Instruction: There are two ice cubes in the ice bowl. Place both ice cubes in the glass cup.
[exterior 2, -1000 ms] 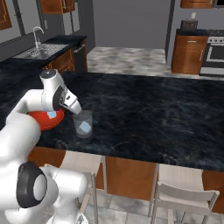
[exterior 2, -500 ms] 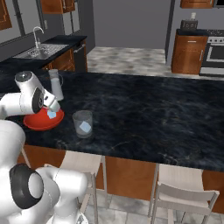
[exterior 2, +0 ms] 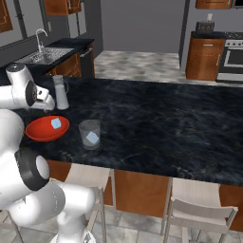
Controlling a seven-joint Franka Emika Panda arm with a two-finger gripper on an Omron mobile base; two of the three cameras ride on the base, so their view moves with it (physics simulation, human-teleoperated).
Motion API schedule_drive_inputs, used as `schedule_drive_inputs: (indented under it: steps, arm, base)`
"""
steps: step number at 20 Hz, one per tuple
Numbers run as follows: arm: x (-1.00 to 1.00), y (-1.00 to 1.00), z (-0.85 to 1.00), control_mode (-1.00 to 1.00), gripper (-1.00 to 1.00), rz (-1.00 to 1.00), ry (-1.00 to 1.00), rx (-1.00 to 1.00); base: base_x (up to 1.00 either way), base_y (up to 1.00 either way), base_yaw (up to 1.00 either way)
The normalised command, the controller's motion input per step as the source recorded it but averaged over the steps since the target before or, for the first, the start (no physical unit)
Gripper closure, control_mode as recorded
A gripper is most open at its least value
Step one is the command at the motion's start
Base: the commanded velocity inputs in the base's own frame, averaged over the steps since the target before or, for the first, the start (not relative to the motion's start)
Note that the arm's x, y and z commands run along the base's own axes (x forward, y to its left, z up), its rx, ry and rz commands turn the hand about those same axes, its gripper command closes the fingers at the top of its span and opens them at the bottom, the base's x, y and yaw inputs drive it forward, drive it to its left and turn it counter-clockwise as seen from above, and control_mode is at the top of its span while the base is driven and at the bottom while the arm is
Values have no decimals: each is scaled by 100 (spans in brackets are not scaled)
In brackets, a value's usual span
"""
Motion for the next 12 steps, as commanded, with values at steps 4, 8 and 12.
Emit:
schedule_drive_inputs:
  steps: [4, 8, 12]
  arm:
    - [5, 19, -21, -100, -100, 2, 0, -14]
    - [16, 15, -39, -100, -100, 0, 0, -13]
    - [27, 5, -39, -100, -100, 0, 0, -2]
  base:
    - [0, 0, 0]
    - [0, 0, 0]
    - [0, 0, 0]
